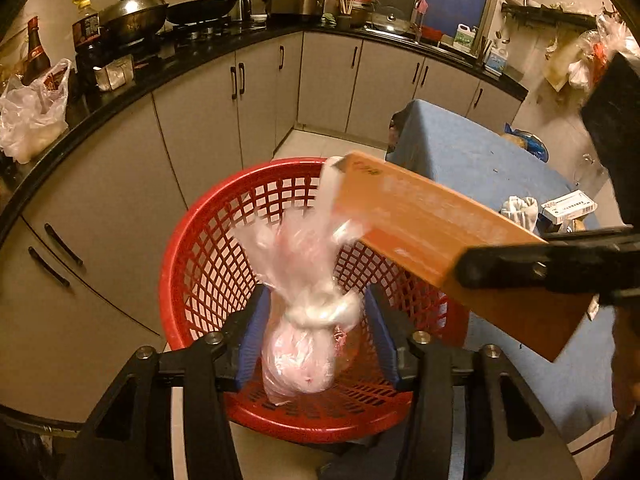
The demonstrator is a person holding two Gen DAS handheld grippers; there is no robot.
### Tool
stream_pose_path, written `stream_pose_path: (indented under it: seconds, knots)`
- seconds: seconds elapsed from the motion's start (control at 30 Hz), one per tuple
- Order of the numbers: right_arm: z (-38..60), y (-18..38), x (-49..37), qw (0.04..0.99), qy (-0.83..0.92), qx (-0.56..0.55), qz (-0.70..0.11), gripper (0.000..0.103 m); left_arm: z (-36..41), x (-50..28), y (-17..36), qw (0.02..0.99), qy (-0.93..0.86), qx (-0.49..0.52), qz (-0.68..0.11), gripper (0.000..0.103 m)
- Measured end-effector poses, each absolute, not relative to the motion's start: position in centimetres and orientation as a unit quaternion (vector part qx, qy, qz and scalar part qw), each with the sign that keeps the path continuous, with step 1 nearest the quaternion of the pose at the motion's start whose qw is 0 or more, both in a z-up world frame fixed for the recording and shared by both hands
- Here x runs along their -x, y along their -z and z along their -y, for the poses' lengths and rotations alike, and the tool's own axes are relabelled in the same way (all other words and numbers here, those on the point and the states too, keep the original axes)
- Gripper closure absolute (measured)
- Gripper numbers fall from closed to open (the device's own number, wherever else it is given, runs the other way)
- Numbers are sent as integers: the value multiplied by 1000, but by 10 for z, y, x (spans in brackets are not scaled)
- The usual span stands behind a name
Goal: Collect trash
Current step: 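Carry both items to the red basket and release them inside, then grasp the white printed packet with the right tool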
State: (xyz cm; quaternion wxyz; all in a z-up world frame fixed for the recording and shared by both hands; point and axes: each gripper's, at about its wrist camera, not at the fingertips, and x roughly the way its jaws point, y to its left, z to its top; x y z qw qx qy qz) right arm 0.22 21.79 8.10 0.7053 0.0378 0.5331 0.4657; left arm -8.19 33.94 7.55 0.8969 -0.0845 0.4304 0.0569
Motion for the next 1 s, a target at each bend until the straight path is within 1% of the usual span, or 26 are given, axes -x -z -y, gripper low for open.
stream_pose_path:
  seconds: [0.07,0.13,0.17,0.2,0.23,0.63,0.8,0.87,1.0]
  knots:
    - [-222,-76,-7,705,-458,-44,-539,73,-341,81,-72,896,-56,85,-431,41]
    - [-226,-74,-9,710,-455,-44,-536,53,-342,81,-71,897,-53,86,-430,40]
    - [-226,-74,-10,713,-451,-44,-535,47,-343,81,-70,897,-52,87,-430,40]
    - [-225,-75,-11,717,-447,-46,-532,35,-344,81,-70,898,-51,88,-429,40]
    - [-223,-77,-10,720,-450,-50,-525,34,-344,82,-70,898,-51,89,-429,40]
    - [-177,-101,11,744,-459,-73,-480,34,-330,101,-89,910,-43,87,-402,40]
    - [-132,-109,28,763,-450,-92,-454,34,-306,113,-106,920,-30,72,-384,40]
    - [-108,-107,35,772,-441,-103,-447,34,-294,116,-113,924,-20,62,-377,38]
    - [-58,-102,42,783,-421,-129,-439,34,-258,118,-121,928,7,42,-371,37]
